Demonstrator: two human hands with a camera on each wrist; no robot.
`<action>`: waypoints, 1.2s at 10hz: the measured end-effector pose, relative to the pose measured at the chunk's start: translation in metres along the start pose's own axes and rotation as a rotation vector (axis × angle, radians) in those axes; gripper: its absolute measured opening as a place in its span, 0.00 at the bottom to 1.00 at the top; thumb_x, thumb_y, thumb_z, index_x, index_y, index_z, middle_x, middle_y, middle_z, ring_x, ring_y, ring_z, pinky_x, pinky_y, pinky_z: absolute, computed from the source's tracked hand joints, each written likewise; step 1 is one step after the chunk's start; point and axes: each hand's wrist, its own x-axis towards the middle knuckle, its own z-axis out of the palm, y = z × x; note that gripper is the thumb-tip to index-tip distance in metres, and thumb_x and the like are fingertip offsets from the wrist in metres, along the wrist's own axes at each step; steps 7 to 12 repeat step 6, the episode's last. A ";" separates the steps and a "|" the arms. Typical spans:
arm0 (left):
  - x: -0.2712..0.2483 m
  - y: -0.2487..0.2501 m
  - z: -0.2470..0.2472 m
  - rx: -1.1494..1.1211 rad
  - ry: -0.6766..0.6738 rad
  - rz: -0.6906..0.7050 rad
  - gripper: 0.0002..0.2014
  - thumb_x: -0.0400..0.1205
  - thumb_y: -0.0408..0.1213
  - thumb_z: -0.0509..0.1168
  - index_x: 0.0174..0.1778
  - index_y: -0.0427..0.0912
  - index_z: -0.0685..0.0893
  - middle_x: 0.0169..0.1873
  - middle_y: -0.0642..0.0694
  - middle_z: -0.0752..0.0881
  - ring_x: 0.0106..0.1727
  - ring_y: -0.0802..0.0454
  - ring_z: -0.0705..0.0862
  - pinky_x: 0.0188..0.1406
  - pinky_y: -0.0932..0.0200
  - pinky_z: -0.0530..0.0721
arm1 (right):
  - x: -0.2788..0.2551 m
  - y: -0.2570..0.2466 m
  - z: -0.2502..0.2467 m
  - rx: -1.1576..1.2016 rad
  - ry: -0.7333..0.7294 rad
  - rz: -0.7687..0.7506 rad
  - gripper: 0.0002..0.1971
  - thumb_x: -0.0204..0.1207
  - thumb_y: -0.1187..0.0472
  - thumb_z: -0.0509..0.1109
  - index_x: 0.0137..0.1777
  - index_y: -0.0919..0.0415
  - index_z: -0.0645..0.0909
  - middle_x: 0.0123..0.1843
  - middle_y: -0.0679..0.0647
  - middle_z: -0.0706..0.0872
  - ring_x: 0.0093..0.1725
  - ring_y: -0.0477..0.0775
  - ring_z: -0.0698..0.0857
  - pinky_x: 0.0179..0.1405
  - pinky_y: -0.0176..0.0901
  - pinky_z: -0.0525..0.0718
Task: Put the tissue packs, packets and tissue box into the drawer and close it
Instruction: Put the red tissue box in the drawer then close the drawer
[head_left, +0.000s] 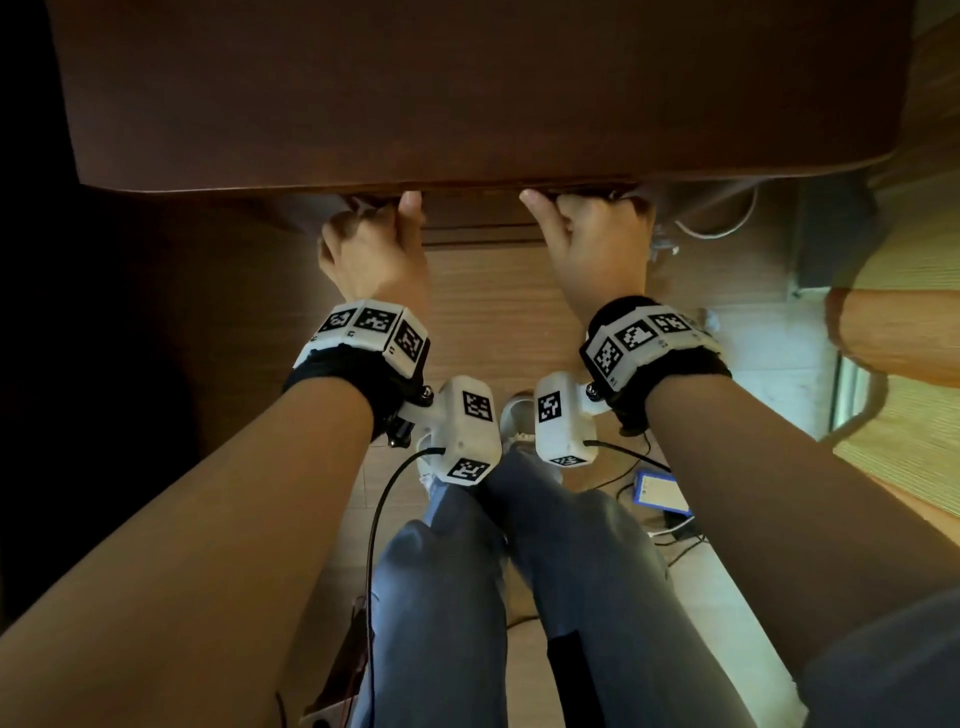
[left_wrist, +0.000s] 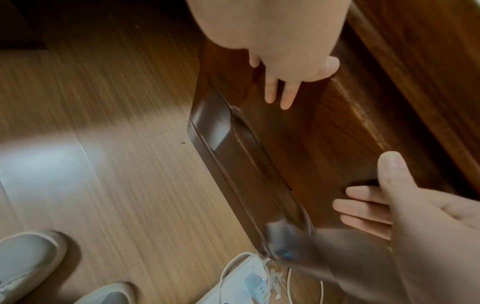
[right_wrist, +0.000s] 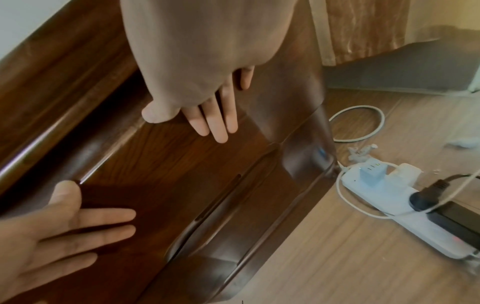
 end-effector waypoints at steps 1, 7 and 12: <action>0.003 0.001 0.003 -0.006 -0.005 -0.005 0.25 0.87 0.51 0.44 0.55 0.45 0.86 0.66 0.39 0.81 0.78 0.39 0.61 0.78 0.42 0.54 | 0.005 0.004 0.001 0.008 0.012 -0.023 0.28 0.79 0.42 0.58 0.27 0.63 0.79 0.25 0.63 0.84 0.31 0.66 0.82 0.51 0.53 0.74; -0.013 -0.003 -0.026 -0.139 -0.147 -0.015 0.21 0.85 0.52 0.49 0.52 0.49 0.87 0.55 0.40 0.86 0.63 0.38 0.79 0.72 0.36 0.69 | -0.013 -0.012 -0.023 0.195 -0.301 0.105 0.23 0.80 0.43 0.58 0.26 0.54 0.71 0.25 0.49 0.72 0.34 0.57 0.75 0.42 0.50 0.74; -0.013 -0.003 -0.026 -0.139 -0.147 -0.015 0.21 0.85 0.52 0.49 0.52 0.49 0.87 0.55 0.40 0.86 0.63 0.38 0.79 0.72 0.36 0.69 | -0.013 -0.012 -0.023 0.195 -0.301 0.105 0.23 0.80 0.43 0.58 0.26 0.54 0.71 0.25 0.49 0.72 0.34 0.57 0.75 0.42 0.50 0.74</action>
